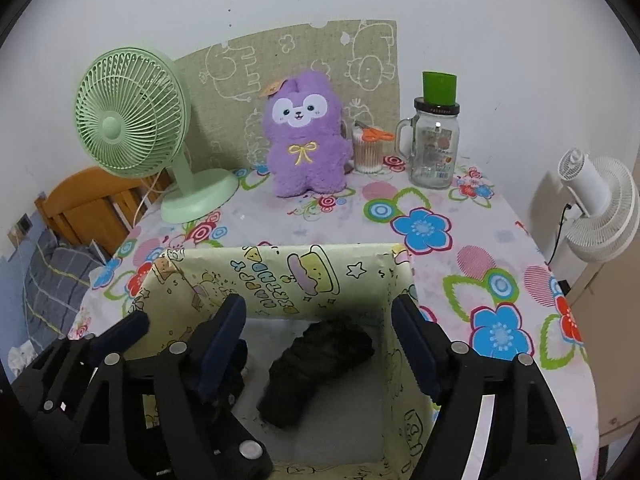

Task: Organize soft objects
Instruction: 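Lower snack box into fabric box while right tool releases black cloth inside, then withdraw both open tools from the fabric box toward remaining items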

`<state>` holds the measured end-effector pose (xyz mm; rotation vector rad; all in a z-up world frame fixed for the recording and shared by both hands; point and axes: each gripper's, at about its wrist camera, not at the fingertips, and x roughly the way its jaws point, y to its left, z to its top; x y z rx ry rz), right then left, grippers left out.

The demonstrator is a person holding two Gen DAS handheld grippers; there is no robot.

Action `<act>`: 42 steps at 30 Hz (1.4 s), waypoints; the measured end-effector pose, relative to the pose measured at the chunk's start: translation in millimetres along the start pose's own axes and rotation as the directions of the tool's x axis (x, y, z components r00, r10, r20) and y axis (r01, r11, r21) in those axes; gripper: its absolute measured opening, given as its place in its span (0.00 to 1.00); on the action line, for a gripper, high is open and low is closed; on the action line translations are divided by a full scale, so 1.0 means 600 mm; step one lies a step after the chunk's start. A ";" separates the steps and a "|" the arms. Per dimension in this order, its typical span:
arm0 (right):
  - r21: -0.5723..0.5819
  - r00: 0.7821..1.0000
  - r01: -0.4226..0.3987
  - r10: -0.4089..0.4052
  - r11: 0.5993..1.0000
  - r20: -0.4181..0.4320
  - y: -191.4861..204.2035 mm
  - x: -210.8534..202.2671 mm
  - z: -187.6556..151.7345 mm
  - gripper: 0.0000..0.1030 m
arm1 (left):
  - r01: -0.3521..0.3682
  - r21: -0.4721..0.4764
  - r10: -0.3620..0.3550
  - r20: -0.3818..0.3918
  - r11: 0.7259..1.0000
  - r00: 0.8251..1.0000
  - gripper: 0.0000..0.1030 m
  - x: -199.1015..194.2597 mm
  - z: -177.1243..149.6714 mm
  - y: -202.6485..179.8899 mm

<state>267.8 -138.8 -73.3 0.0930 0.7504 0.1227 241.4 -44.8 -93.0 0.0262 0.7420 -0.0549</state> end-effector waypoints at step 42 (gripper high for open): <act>-0.002 0.972 0.047 -0.045 0.999 0.232 0.002 -0.285 -0.076 0.98 | 0.021 0.031 -0.028 0.213 0.999 0.977 1.00 -0.253 -0.073 -0.031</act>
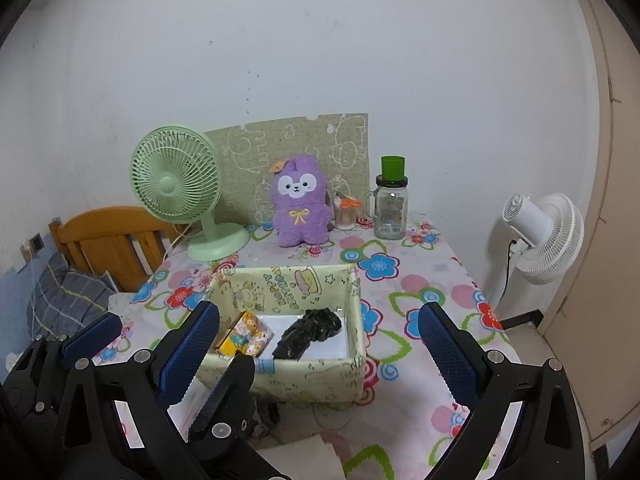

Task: Organize soft objects
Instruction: 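Withdraw both open tools from the fabric box toward remaining items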

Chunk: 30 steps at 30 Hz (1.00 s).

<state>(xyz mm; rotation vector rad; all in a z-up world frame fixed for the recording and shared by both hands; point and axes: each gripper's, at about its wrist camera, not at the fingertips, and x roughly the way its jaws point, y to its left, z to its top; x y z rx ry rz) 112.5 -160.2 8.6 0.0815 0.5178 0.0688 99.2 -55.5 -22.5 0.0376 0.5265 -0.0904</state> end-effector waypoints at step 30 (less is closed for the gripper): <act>-0.037 0.999 -0.021 0.020 0.999 -0.036 0.012 -0.056 -0.122 0.98 | 0.015 -0.022 -0.015 -0.037 1.000 0.999 1.00 -0.043 -0.121 -0.002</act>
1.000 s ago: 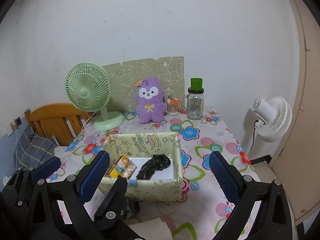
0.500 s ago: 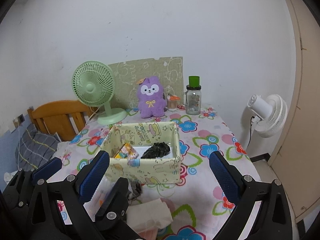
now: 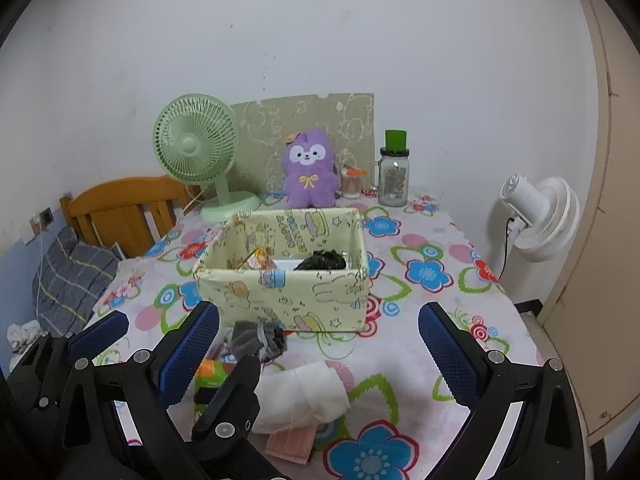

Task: Organize soft objects
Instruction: 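Withdraw both open tools from the fabric box toward remaining items, then grasp green tissue pack with left tool while right grasps white cloth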

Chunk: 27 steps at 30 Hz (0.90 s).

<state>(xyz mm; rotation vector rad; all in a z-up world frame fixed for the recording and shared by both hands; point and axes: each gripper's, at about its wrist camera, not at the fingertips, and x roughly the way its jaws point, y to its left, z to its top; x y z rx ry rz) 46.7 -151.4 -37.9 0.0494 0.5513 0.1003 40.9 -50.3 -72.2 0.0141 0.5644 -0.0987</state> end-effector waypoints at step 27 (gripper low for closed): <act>0.006 0.990 -0.030 0.030 1.000 -0.140 0.013 0.099 -0.071 0.98 | -0.054 0.016 0.055 -0.129 0.998 0.990 0.92 0.081 -0.066 0.053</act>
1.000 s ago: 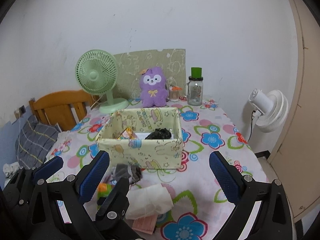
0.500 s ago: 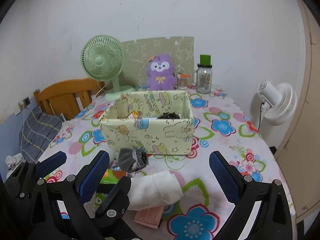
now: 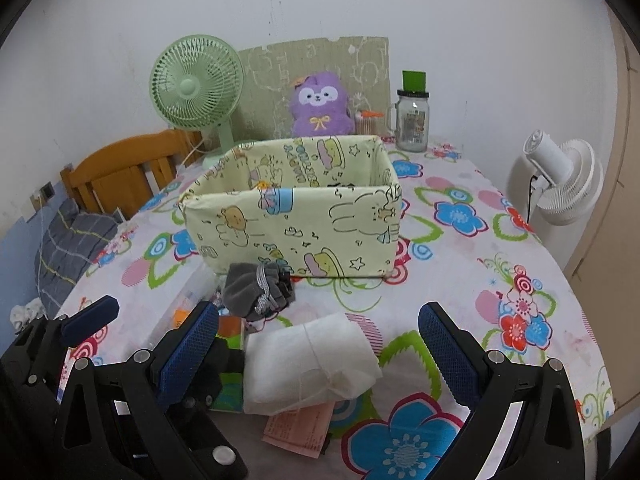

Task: Organize soft objects
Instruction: 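Grasp green tissue pack with left tool while right grasps white cloth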

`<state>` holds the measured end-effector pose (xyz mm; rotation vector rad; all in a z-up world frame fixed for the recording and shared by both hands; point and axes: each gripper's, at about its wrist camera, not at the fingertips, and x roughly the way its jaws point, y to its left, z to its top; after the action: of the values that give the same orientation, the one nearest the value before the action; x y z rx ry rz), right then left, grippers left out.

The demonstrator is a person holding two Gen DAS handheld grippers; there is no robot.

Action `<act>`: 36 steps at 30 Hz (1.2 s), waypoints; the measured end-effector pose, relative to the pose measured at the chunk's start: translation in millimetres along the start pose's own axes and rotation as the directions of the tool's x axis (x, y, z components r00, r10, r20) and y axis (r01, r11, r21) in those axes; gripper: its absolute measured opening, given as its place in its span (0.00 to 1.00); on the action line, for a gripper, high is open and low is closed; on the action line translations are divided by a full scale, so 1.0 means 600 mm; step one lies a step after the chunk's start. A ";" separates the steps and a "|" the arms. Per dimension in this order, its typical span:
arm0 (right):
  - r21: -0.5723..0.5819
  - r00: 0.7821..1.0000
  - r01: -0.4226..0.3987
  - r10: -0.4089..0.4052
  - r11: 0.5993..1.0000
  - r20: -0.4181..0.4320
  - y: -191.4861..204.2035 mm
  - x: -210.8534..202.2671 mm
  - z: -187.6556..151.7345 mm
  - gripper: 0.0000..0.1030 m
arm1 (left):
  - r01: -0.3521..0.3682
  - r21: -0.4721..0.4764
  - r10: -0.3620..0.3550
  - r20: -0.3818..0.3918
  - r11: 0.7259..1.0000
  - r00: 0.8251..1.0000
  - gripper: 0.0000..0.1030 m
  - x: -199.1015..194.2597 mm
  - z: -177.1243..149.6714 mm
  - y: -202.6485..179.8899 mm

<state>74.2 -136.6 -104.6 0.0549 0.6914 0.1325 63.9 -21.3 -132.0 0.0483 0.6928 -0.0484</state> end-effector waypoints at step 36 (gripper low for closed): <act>0.065 0.983 -0.016 0.027 0.998 -0.182 -0.007 0.105 -0.023 0.63 | -0.003 0.055 0.010 -0.128 0.998 0.992 0.90 0.085 -0.015 -0.022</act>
<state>113.9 -131.9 -155.3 0.1121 0.8787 0.1374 96.6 -35.7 -172.2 0.1068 0.8198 -0.0587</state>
